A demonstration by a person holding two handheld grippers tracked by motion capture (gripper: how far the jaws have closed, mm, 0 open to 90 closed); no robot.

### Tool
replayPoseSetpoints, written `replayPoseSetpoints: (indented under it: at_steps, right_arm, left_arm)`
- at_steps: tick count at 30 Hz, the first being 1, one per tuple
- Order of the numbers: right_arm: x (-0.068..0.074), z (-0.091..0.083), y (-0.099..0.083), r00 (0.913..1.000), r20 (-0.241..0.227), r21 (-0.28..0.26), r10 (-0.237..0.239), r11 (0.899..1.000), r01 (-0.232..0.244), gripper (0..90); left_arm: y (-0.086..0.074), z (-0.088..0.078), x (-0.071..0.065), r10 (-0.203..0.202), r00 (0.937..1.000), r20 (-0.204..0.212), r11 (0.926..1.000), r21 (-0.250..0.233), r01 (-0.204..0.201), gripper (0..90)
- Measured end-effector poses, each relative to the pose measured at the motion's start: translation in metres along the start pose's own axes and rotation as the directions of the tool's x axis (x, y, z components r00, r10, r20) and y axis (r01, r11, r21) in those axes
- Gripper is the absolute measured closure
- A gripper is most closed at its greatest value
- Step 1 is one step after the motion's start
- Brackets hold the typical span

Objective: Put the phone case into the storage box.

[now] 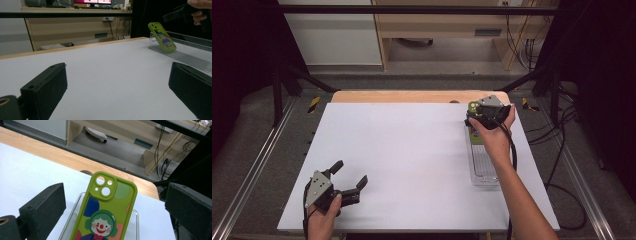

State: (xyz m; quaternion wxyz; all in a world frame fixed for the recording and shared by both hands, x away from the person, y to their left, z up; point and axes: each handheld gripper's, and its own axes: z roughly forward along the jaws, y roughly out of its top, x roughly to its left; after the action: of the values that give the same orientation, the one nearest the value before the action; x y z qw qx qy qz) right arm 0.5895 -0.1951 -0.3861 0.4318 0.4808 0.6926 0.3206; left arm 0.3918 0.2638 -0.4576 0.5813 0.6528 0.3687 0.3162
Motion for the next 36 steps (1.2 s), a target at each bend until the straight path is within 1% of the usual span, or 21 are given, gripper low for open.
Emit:
replayPoseSetpoints:
  at_steps: [7, 13, 21, 25, 30, 34, 36]
  right_arm:
    - [0.002, -0.006, 0.003, 0.9997, -0.025, 0.004, 0.000, 1.000, 0.000, 3.6]
    - [0.001, -0.012, 0.004, 0.9982, -0.057, 0.002, 0.022, 1.000, -0.022, 3.6]
    - [0.003, -0.020, 0.008, 0.9937, -0.096, -0.010, 0.057, 0.998, -0.058, 3.9]
    - [0.003, -0.025, 0.010, 0.9876, -0.124, -0.017, 0.097, 0.995, -0.099, 4.2]
    - [0.003, -0.031, 0.014, 0.9783, -0.161, -0.032, 0.131, 0.990, -0.138, 4.1]
    - [0.003, -0.036, 0.016, 0.9727, -0.182, -0.044, 0.144, 0.987, -0.155, 3.8]
    - [0.003, -0.039, 0.018, 0.9699, -0.190, -0.049, 0.152, 0.985, -0.164, 3.7]
  left_arm:
    - [0.000, 0.000, 0.001, -0.003, 1.0000, -0.002, 1.0000, -0.004, 0.003, 1.5]
    - [0.000, 0.000, 0.000, -0.001, 1.0000, -0.001, 1.0000, -0.002, 0.001, 1.5]
    - [0.000, 0.000, -0.001, 0.002, 1.0000, 0.001, 1.0000, 0.002, -0.002, 1.5]
    - [0.000, 0.000, 0.001, 0.002, 1.0000, -0.003, 1.0000, 0.004, -0.002, 1.5]
    - [0.000, -0.001, 0.001, 0.000, 1.0000, -0.006, 1.0000, -0.001, 0.000, 1.5]
    - [0.000, -0.001, 0.002, 0.000, 1.0000, -0.008, 1.0000, -0.001, 0.000, 1.5]
    - [0.000, -0.001, 0.002, 0.007, 0.9999, -0.009, 1.0000, 0.001, -0.007, 1.5]
